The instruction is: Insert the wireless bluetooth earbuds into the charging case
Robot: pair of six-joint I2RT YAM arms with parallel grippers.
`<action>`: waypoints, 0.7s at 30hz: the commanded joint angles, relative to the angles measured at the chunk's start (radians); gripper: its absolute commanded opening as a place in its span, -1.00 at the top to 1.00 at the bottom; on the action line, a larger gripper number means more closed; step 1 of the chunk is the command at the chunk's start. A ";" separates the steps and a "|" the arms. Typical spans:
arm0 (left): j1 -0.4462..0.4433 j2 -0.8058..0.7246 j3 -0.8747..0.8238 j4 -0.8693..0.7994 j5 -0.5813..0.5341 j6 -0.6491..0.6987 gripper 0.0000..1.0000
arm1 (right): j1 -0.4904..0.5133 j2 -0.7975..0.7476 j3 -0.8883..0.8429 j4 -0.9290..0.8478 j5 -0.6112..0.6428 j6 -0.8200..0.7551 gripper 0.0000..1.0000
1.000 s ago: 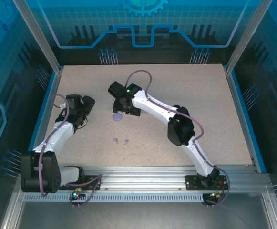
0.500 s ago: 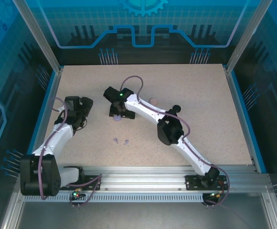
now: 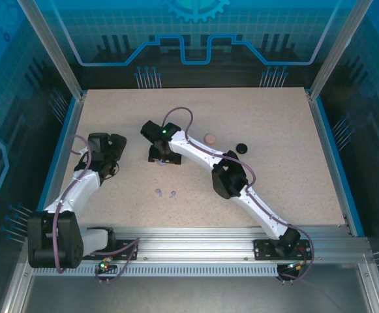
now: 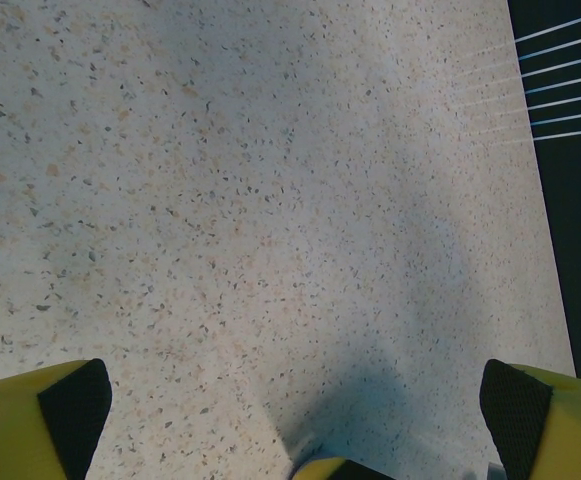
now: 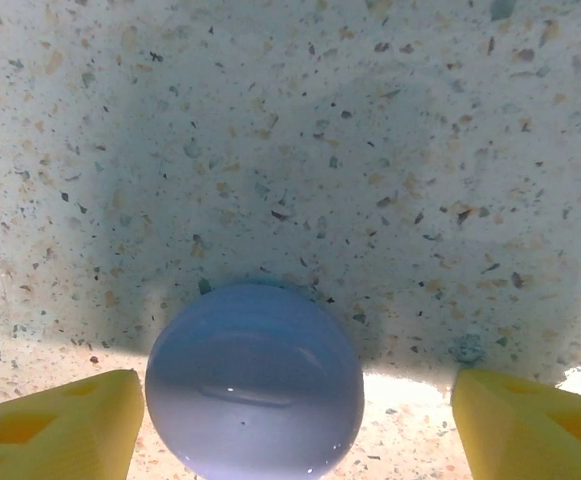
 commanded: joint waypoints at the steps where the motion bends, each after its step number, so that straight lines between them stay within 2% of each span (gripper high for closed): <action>1: 0.010 0.004 0.002 0.019 0.025 -0.012 -0.97 | 0.005 0.029 0.035 -0.009 -0.012 0.000 -0.57; 9: 0.010 0.008 0.005 0.026 0.034 -0.003 -0.98 | -0.006 0.018 0.031 -0.023 -0.006 -0.037 -0.41; 16: 0.010 0.012 0.011 0.028 0.045 0.008 -0.97 | -0.016 0.003 0.012 -0.027 -0.007 -0.053 -0.08; 21: 0.009 0.017 0.027 0.033 0.070 0.032 -0.97 | -0.018 -0.056 -0.048 -0.021 0.014 -0.084 0.06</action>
